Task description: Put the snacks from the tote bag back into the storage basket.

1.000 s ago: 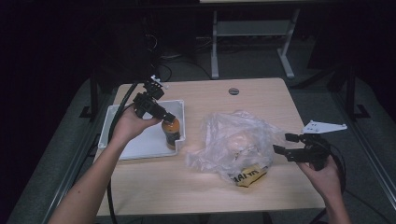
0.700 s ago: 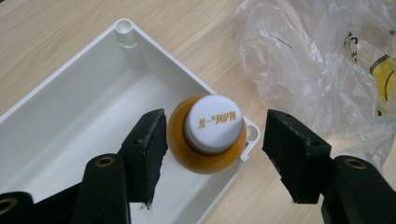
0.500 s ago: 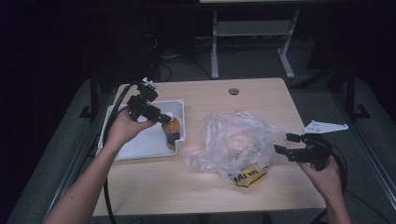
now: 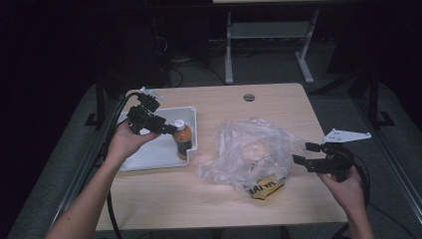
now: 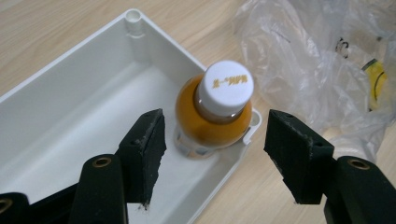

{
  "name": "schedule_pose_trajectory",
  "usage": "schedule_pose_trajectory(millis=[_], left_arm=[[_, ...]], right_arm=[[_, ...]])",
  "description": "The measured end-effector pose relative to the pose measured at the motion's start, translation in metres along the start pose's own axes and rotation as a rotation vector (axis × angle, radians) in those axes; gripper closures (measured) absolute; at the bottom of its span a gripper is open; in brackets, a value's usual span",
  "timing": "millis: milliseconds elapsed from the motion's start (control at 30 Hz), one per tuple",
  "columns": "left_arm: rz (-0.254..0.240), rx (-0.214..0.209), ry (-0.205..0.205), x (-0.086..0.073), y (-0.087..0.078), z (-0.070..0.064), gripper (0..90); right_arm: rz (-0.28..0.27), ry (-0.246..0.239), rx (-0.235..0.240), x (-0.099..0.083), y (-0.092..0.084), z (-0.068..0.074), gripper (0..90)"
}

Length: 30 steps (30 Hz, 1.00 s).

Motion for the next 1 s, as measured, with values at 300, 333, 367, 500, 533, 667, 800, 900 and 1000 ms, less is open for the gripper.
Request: schedule_pose_trajectory(millis=[300, 333, 367, 500, 533, 667, 800, 900, 1000], left_arm=[[-0.004, -0.013, -0.008, -0.012, 0.0, 0.002, 36.1], [0.0, -0.012, -0.004, -0.014, 0.0, 0.002, 36.1], [-0.005, -0.013, -0.005, -0.015, 0.0, 0.002, 36.0], [-0.009, -0.017, -0.001, -0.02, 0.001, 0.001, 36.0], [-0.013, -0.023, -0.006, -0.022, 0.002, 0.0, 36.0], [-0.014, -0.024, -0.01, -0.028, 0.003, 0.001, 35.5], [-0.02, -0.027, -0.016, -0.034, 0.003, 0.002, 35.1], [-0.026, -0.029, -0.022, -0.038, 0.003, 0.002, 34.2], [-0.028, -0.032, -0.022, -0.043, 0.005, 0.002, 34.1]], right_arm=[[0.002, -0.005, -0.004, -0.001, 0.001, -0.002, 28.1], [0.002, -0.005, -0.005, -0.001, 0.001, -0.002, 28.0], [0.002, -0.003, -0.005, -0.001, 0.001, -0.002, 28.1], [0.0, -0.002, -0.007, -0.001, 0.0, -0.002, 28.1], [0.0, -0.002, -0.009, -0.001, 0.0, -0.002, 28.1], [-0.003, 0.003, -0.009, -0.001, -0.001, -0.003, 28.1], [0.0, 0.004, -0.01, -0.001, -0.001, -0.003, 28.0], [-0.001, 0.003, -0.011, -0.001, 0.0, -0.003, 28.1], [0.0, 0.004, -0.011, -0.001, 0.0, -0.003, 28.1]])
Point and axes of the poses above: each handheld gripper's, and its own axes: y roughly forward along the jaws, x roughly out of its top, z roughly to its left, the point moved 9 cm from there along y, roughly forward along the jaws
